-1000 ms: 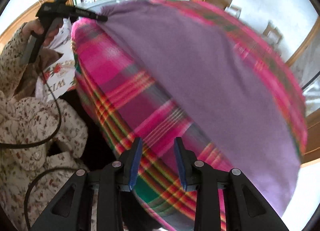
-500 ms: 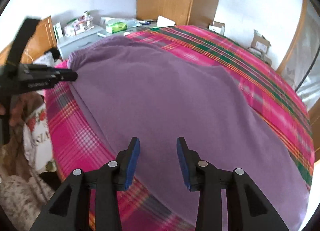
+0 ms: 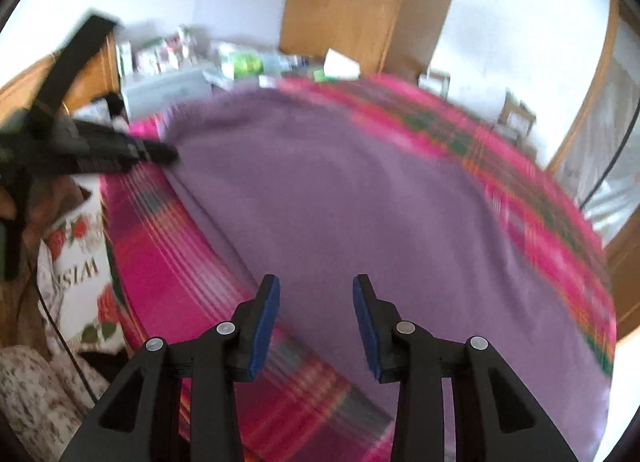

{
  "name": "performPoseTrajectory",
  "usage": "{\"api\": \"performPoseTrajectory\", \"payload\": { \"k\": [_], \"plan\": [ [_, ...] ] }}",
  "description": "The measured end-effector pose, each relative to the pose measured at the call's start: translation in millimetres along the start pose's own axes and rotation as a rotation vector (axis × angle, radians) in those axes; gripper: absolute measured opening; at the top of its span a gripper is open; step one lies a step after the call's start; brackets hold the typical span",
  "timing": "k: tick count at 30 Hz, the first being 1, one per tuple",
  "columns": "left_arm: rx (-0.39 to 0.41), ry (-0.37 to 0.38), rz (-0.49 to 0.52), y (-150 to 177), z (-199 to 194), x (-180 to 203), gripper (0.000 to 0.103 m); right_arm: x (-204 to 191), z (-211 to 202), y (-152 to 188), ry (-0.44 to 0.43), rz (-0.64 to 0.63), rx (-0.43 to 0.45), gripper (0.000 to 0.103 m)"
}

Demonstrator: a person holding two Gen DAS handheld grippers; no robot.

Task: Fold clothes

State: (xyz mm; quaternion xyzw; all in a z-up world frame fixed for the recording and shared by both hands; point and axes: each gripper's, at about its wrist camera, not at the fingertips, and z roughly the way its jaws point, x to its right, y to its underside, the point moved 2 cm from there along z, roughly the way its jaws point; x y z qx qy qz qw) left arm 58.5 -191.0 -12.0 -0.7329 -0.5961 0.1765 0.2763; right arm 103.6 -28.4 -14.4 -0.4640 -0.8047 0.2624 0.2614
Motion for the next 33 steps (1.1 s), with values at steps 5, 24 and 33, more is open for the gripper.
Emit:
{"api": "performPoseTrajectory", "payload": {
  "k": [5, 24, 33],
  "plan": [
    [-0.002, 0.002, 0.005, 4, -2, -1, 0.022, -12, 14, -21, -0.031, -0.002, 0.034, 0.04],
    [-0.009, 0.013, -0.002, 11, -6, -11, 0.026, -38, 44, -28, -0.148, 0.016, 0.009, 0.04],
    [0.002, 0.085, -0.125, 8, -19, -41, 0.026, -44, 37, -35, -0.181, -0.004, 0.051, 0.04]
  ]
}}
